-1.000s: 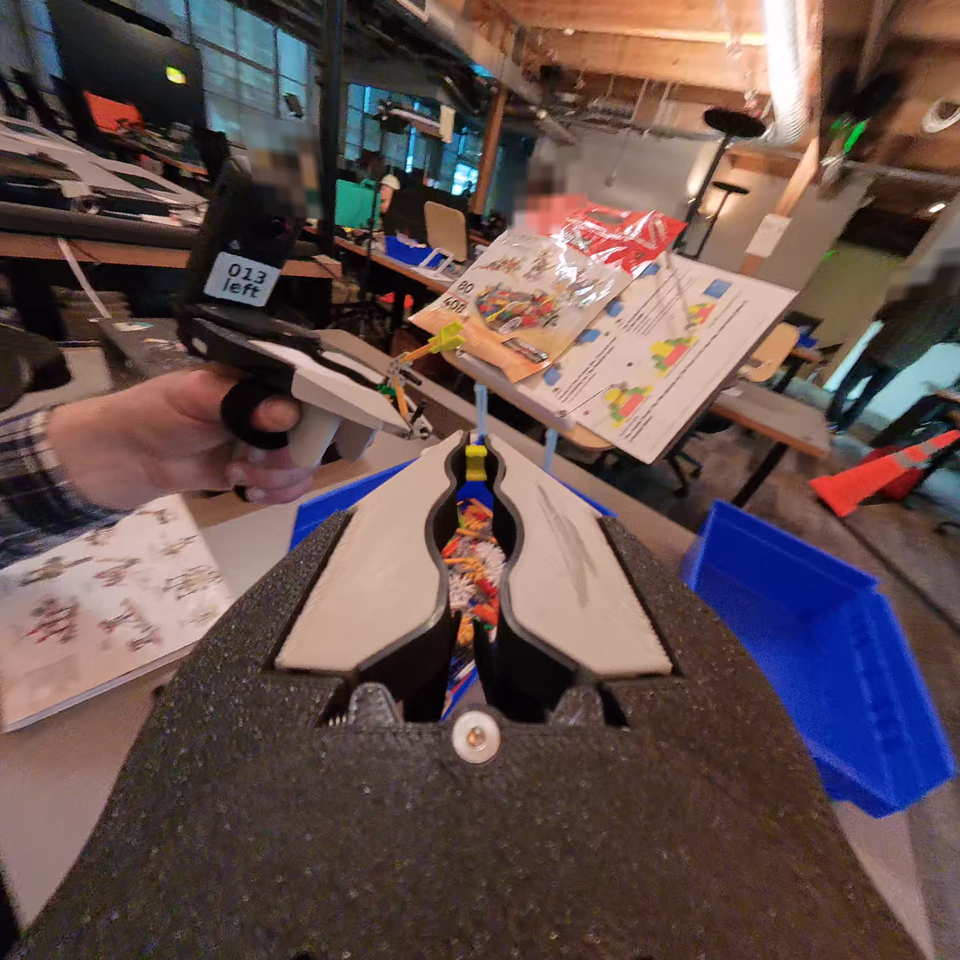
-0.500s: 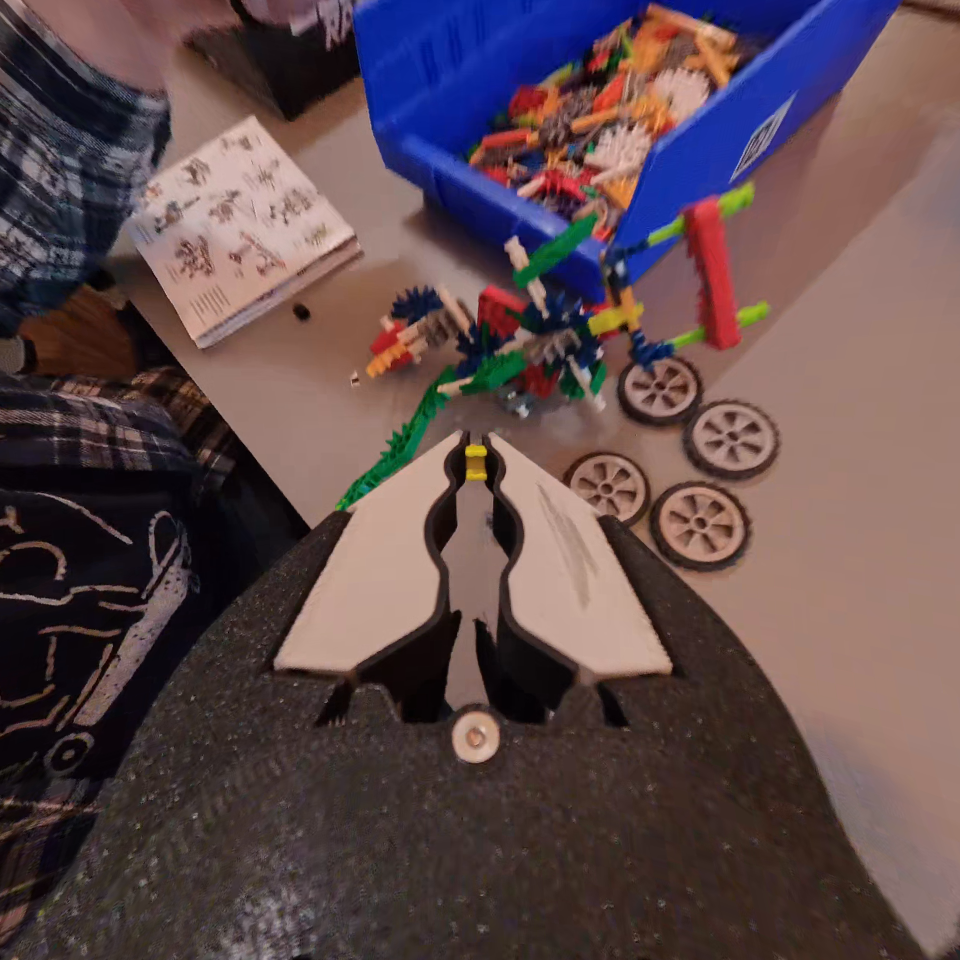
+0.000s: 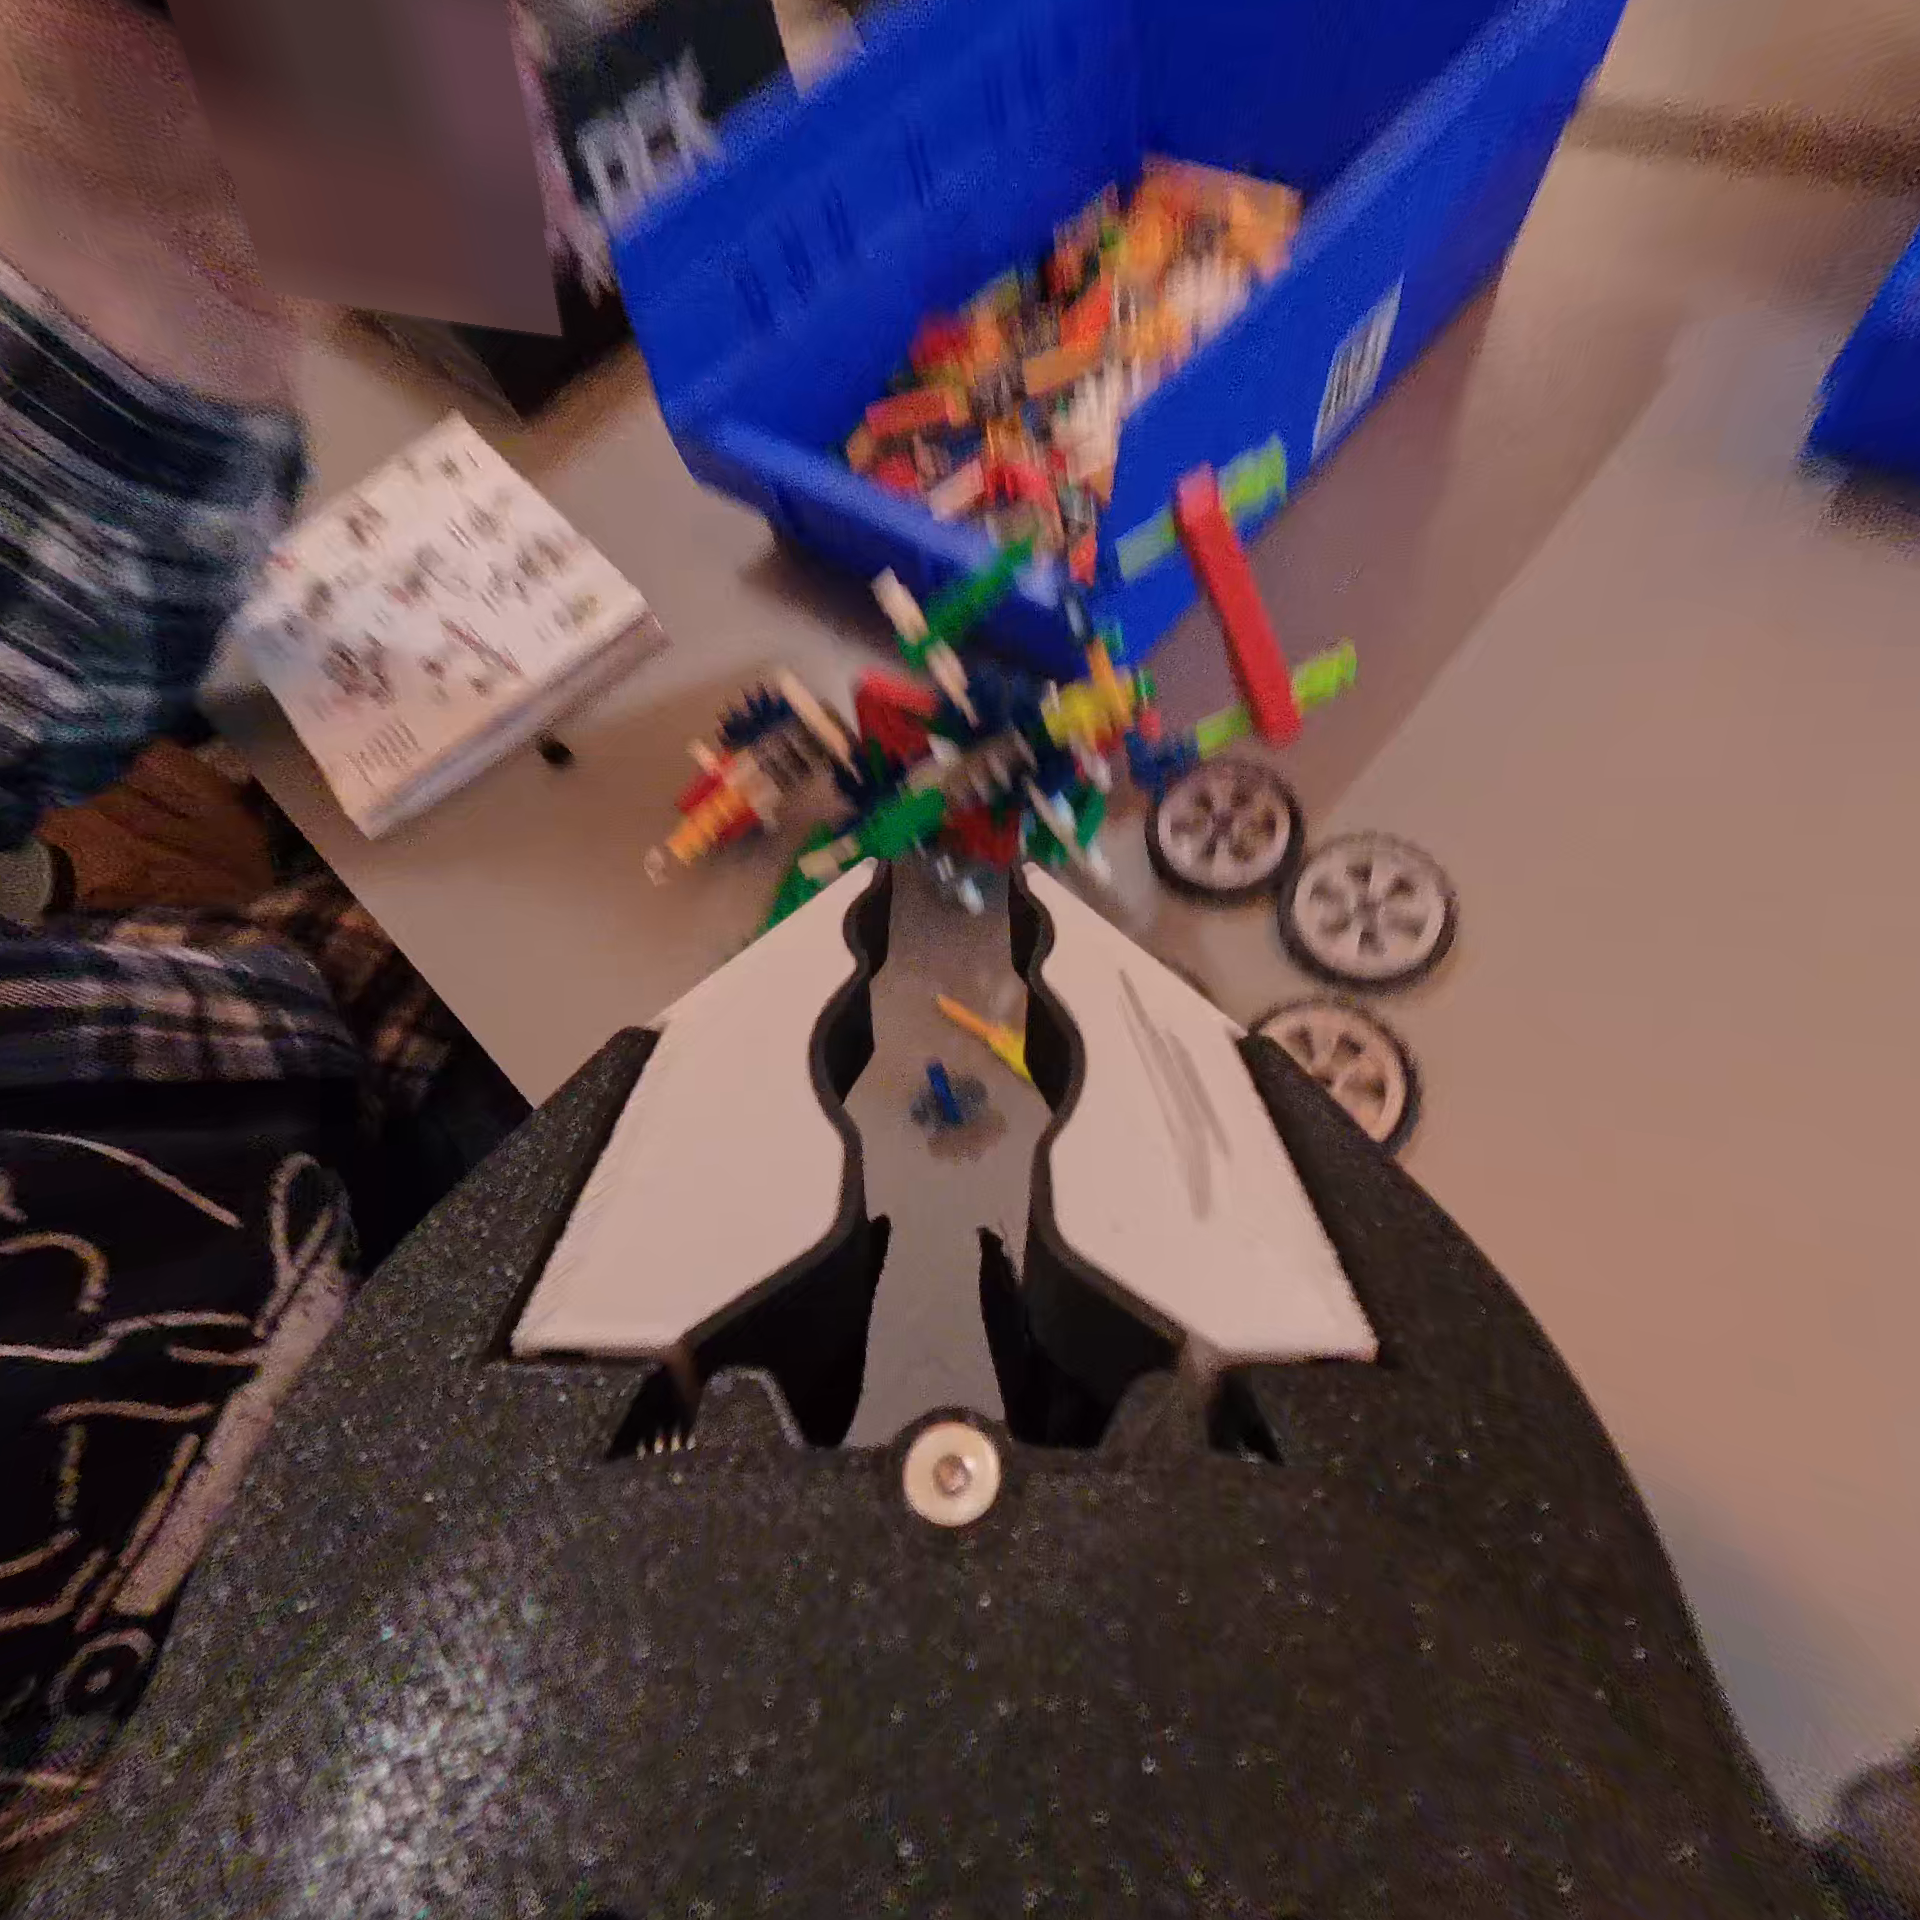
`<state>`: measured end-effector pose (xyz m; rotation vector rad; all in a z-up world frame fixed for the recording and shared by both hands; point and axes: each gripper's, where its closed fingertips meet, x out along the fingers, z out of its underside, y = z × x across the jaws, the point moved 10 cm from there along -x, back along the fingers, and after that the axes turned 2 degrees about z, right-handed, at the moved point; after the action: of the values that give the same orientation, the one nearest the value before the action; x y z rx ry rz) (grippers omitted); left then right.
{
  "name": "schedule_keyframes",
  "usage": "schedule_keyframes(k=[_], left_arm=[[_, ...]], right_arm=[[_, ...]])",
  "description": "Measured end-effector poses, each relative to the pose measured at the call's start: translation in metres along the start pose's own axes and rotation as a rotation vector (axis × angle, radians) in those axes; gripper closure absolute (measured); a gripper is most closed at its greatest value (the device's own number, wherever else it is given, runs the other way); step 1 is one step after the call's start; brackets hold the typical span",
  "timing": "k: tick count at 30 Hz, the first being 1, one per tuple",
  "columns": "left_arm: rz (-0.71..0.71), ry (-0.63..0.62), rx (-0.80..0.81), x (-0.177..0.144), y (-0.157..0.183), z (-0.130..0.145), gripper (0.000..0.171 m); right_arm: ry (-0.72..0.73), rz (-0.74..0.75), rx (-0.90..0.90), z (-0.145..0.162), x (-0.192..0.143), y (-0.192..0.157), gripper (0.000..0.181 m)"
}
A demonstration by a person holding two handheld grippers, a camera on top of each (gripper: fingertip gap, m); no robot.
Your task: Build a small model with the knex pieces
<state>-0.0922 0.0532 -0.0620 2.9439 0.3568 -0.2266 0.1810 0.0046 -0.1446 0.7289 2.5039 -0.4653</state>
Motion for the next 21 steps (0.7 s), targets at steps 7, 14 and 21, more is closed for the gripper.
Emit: schedule_keyframes(k=[7,14,21], left_arm=[[0.156,-0.065,0.051,0.017,0.015,-0.003,0.16],[0.235,-0.126,0.089,0.023,0.027,-0.007,0.16],[0.221,-0.096,0.11,0.024,0.025,-0.007,0.158]], right_arm=[[0.33,-0.032,-0.209,-0.1,-0.032,-0.038,0.144],[0.362,-0.296,-0.195,-0.132,-0.011,-0.044,0.158],[0.351,-0.259,-0.246,-0.136,-0.011,-0.046,0.177]])
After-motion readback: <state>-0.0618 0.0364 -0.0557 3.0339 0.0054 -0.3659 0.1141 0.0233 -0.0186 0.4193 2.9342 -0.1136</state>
